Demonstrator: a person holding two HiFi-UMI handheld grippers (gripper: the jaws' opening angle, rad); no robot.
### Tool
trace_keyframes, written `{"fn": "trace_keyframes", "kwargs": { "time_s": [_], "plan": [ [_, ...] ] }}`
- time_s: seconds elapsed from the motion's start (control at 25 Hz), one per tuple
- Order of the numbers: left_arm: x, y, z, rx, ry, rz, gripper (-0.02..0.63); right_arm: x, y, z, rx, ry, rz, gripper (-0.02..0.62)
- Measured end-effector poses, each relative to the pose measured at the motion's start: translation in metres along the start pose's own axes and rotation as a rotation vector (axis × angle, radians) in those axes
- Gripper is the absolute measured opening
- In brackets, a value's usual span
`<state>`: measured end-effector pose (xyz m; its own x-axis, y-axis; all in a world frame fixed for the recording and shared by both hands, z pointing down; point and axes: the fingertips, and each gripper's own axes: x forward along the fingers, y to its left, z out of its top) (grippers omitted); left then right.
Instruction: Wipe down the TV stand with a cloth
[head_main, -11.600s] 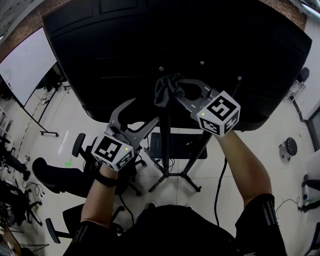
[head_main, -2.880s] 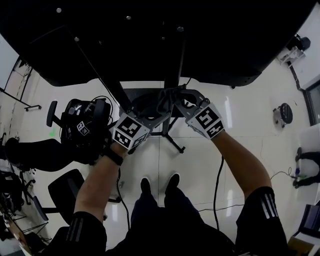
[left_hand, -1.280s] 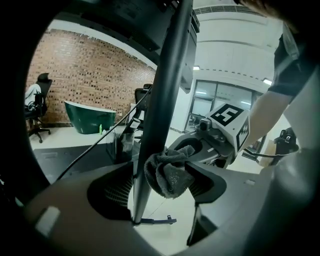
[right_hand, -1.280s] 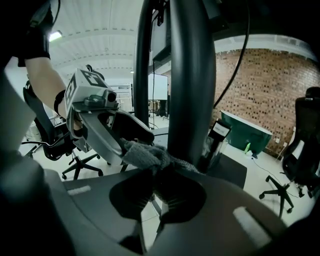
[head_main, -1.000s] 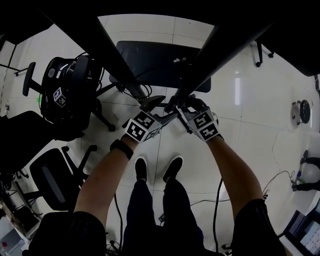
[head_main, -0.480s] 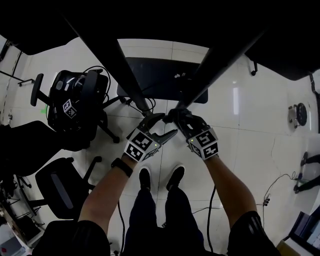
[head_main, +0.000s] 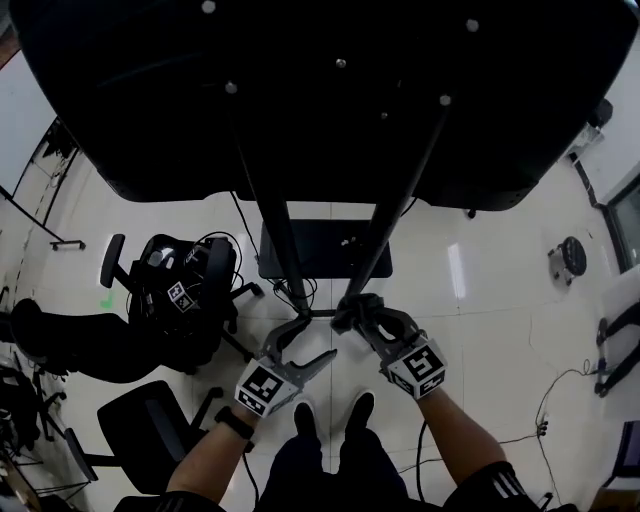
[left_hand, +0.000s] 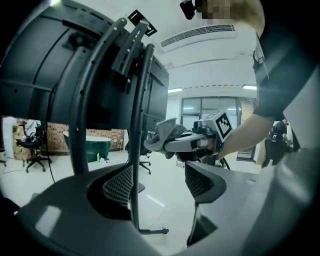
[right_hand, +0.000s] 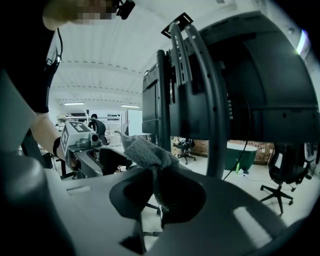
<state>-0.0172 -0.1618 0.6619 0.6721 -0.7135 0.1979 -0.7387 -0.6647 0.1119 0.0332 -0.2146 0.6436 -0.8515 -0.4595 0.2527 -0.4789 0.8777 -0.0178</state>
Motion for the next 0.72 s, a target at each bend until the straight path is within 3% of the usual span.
{"fn": "trace_keyframes", "kwargs": {
  "time_s": [0.24, 0.36, 0.56, 0.72],
  "plan": [
    [-0.071, -0.030, 0.091, 0.079, -0.114, -0.007, 0.347, -0.053, 0.056, 0.114, -0.049, -0.136, -0.051, 0.035],
    [-0.107, -0.045, 0.123, 0.107, -0.165, -0.015, 0.345, -0.073, 0.085, 0.153, -0.058, -0.193, -0.062, 0.035],
    [-0.158, -0.070, 0.146, 0.143, -0.201, 0.017, 0.345, -0.112, 0.128, 0.178, -0.106, -0.231, -0.071, 0.034],
    [-0.182, -0.094, 0.152, 0.150, -0.221, 0.045, 0.344, -0.147, 0.149, 0.176, -0.088, -0.262, -0.072, 0.034]
  ]
}}
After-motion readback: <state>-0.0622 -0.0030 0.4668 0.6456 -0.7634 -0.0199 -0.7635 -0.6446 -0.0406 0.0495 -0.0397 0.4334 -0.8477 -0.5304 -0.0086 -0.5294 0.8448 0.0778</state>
